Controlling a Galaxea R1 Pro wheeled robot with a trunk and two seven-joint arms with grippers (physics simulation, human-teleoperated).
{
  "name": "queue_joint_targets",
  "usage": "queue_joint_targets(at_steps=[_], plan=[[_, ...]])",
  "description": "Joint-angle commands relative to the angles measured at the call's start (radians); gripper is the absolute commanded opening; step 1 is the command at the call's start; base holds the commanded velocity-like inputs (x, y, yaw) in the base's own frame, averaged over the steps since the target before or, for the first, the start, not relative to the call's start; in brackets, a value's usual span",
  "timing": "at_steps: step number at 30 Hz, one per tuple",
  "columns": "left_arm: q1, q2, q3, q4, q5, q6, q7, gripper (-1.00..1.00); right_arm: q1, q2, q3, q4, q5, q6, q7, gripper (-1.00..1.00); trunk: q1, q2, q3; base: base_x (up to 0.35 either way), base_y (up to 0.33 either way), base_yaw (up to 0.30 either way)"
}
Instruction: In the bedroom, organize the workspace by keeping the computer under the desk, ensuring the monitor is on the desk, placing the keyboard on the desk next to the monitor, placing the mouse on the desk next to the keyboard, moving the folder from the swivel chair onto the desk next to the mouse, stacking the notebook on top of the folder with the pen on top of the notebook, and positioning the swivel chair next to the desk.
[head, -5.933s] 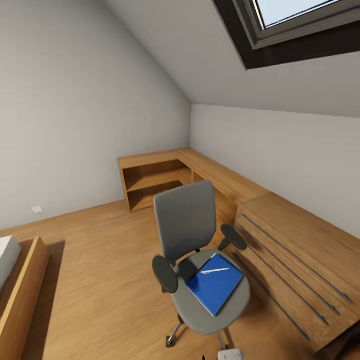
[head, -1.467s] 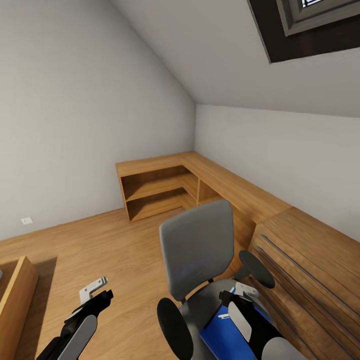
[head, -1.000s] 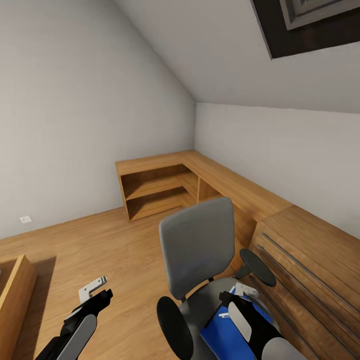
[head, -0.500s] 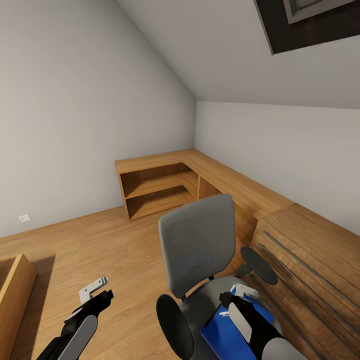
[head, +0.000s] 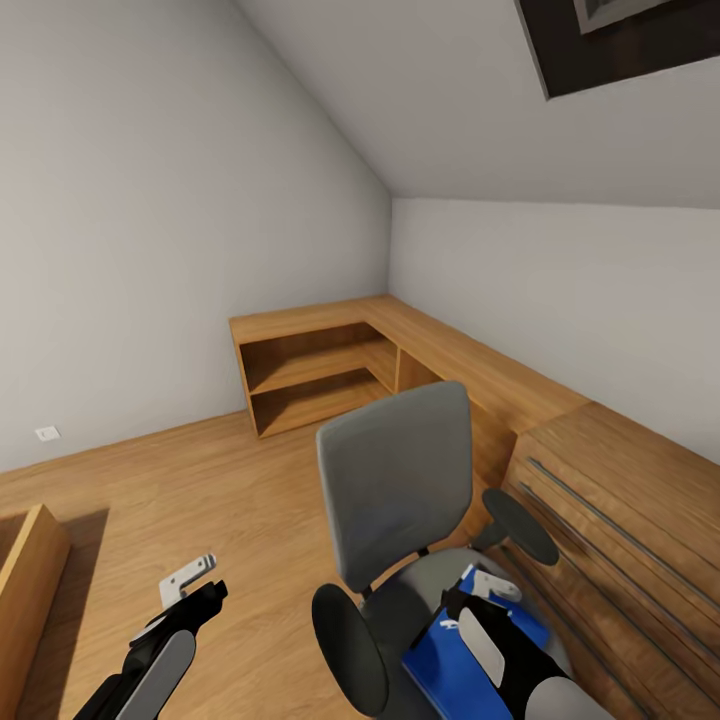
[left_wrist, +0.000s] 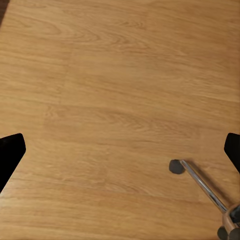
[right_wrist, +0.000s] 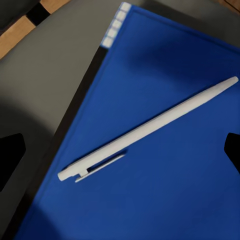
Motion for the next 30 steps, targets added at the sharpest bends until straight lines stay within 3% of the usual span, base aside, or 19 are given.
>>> queue_joint_targets(at_steps=[1,30], plan=[[-0.001,0.001,-0.003,-0.002,0.004,0.003,0.007,1.00,-0.001,-0.001,0.006,-0.002,-0.007,0.004,-0.008,1.00,0.004,-0.008,-0.004,0.000,0.000,0.000],[-0.001,0.002,-0.008,0.055,-0.002,-0.016,0.004,1.00,-0.001,-0.009,0.002,-0.001,-0.007,0.011,-0.013,1.00,0.012,-0.022,-0.011,0.017,0.000,0.000]])
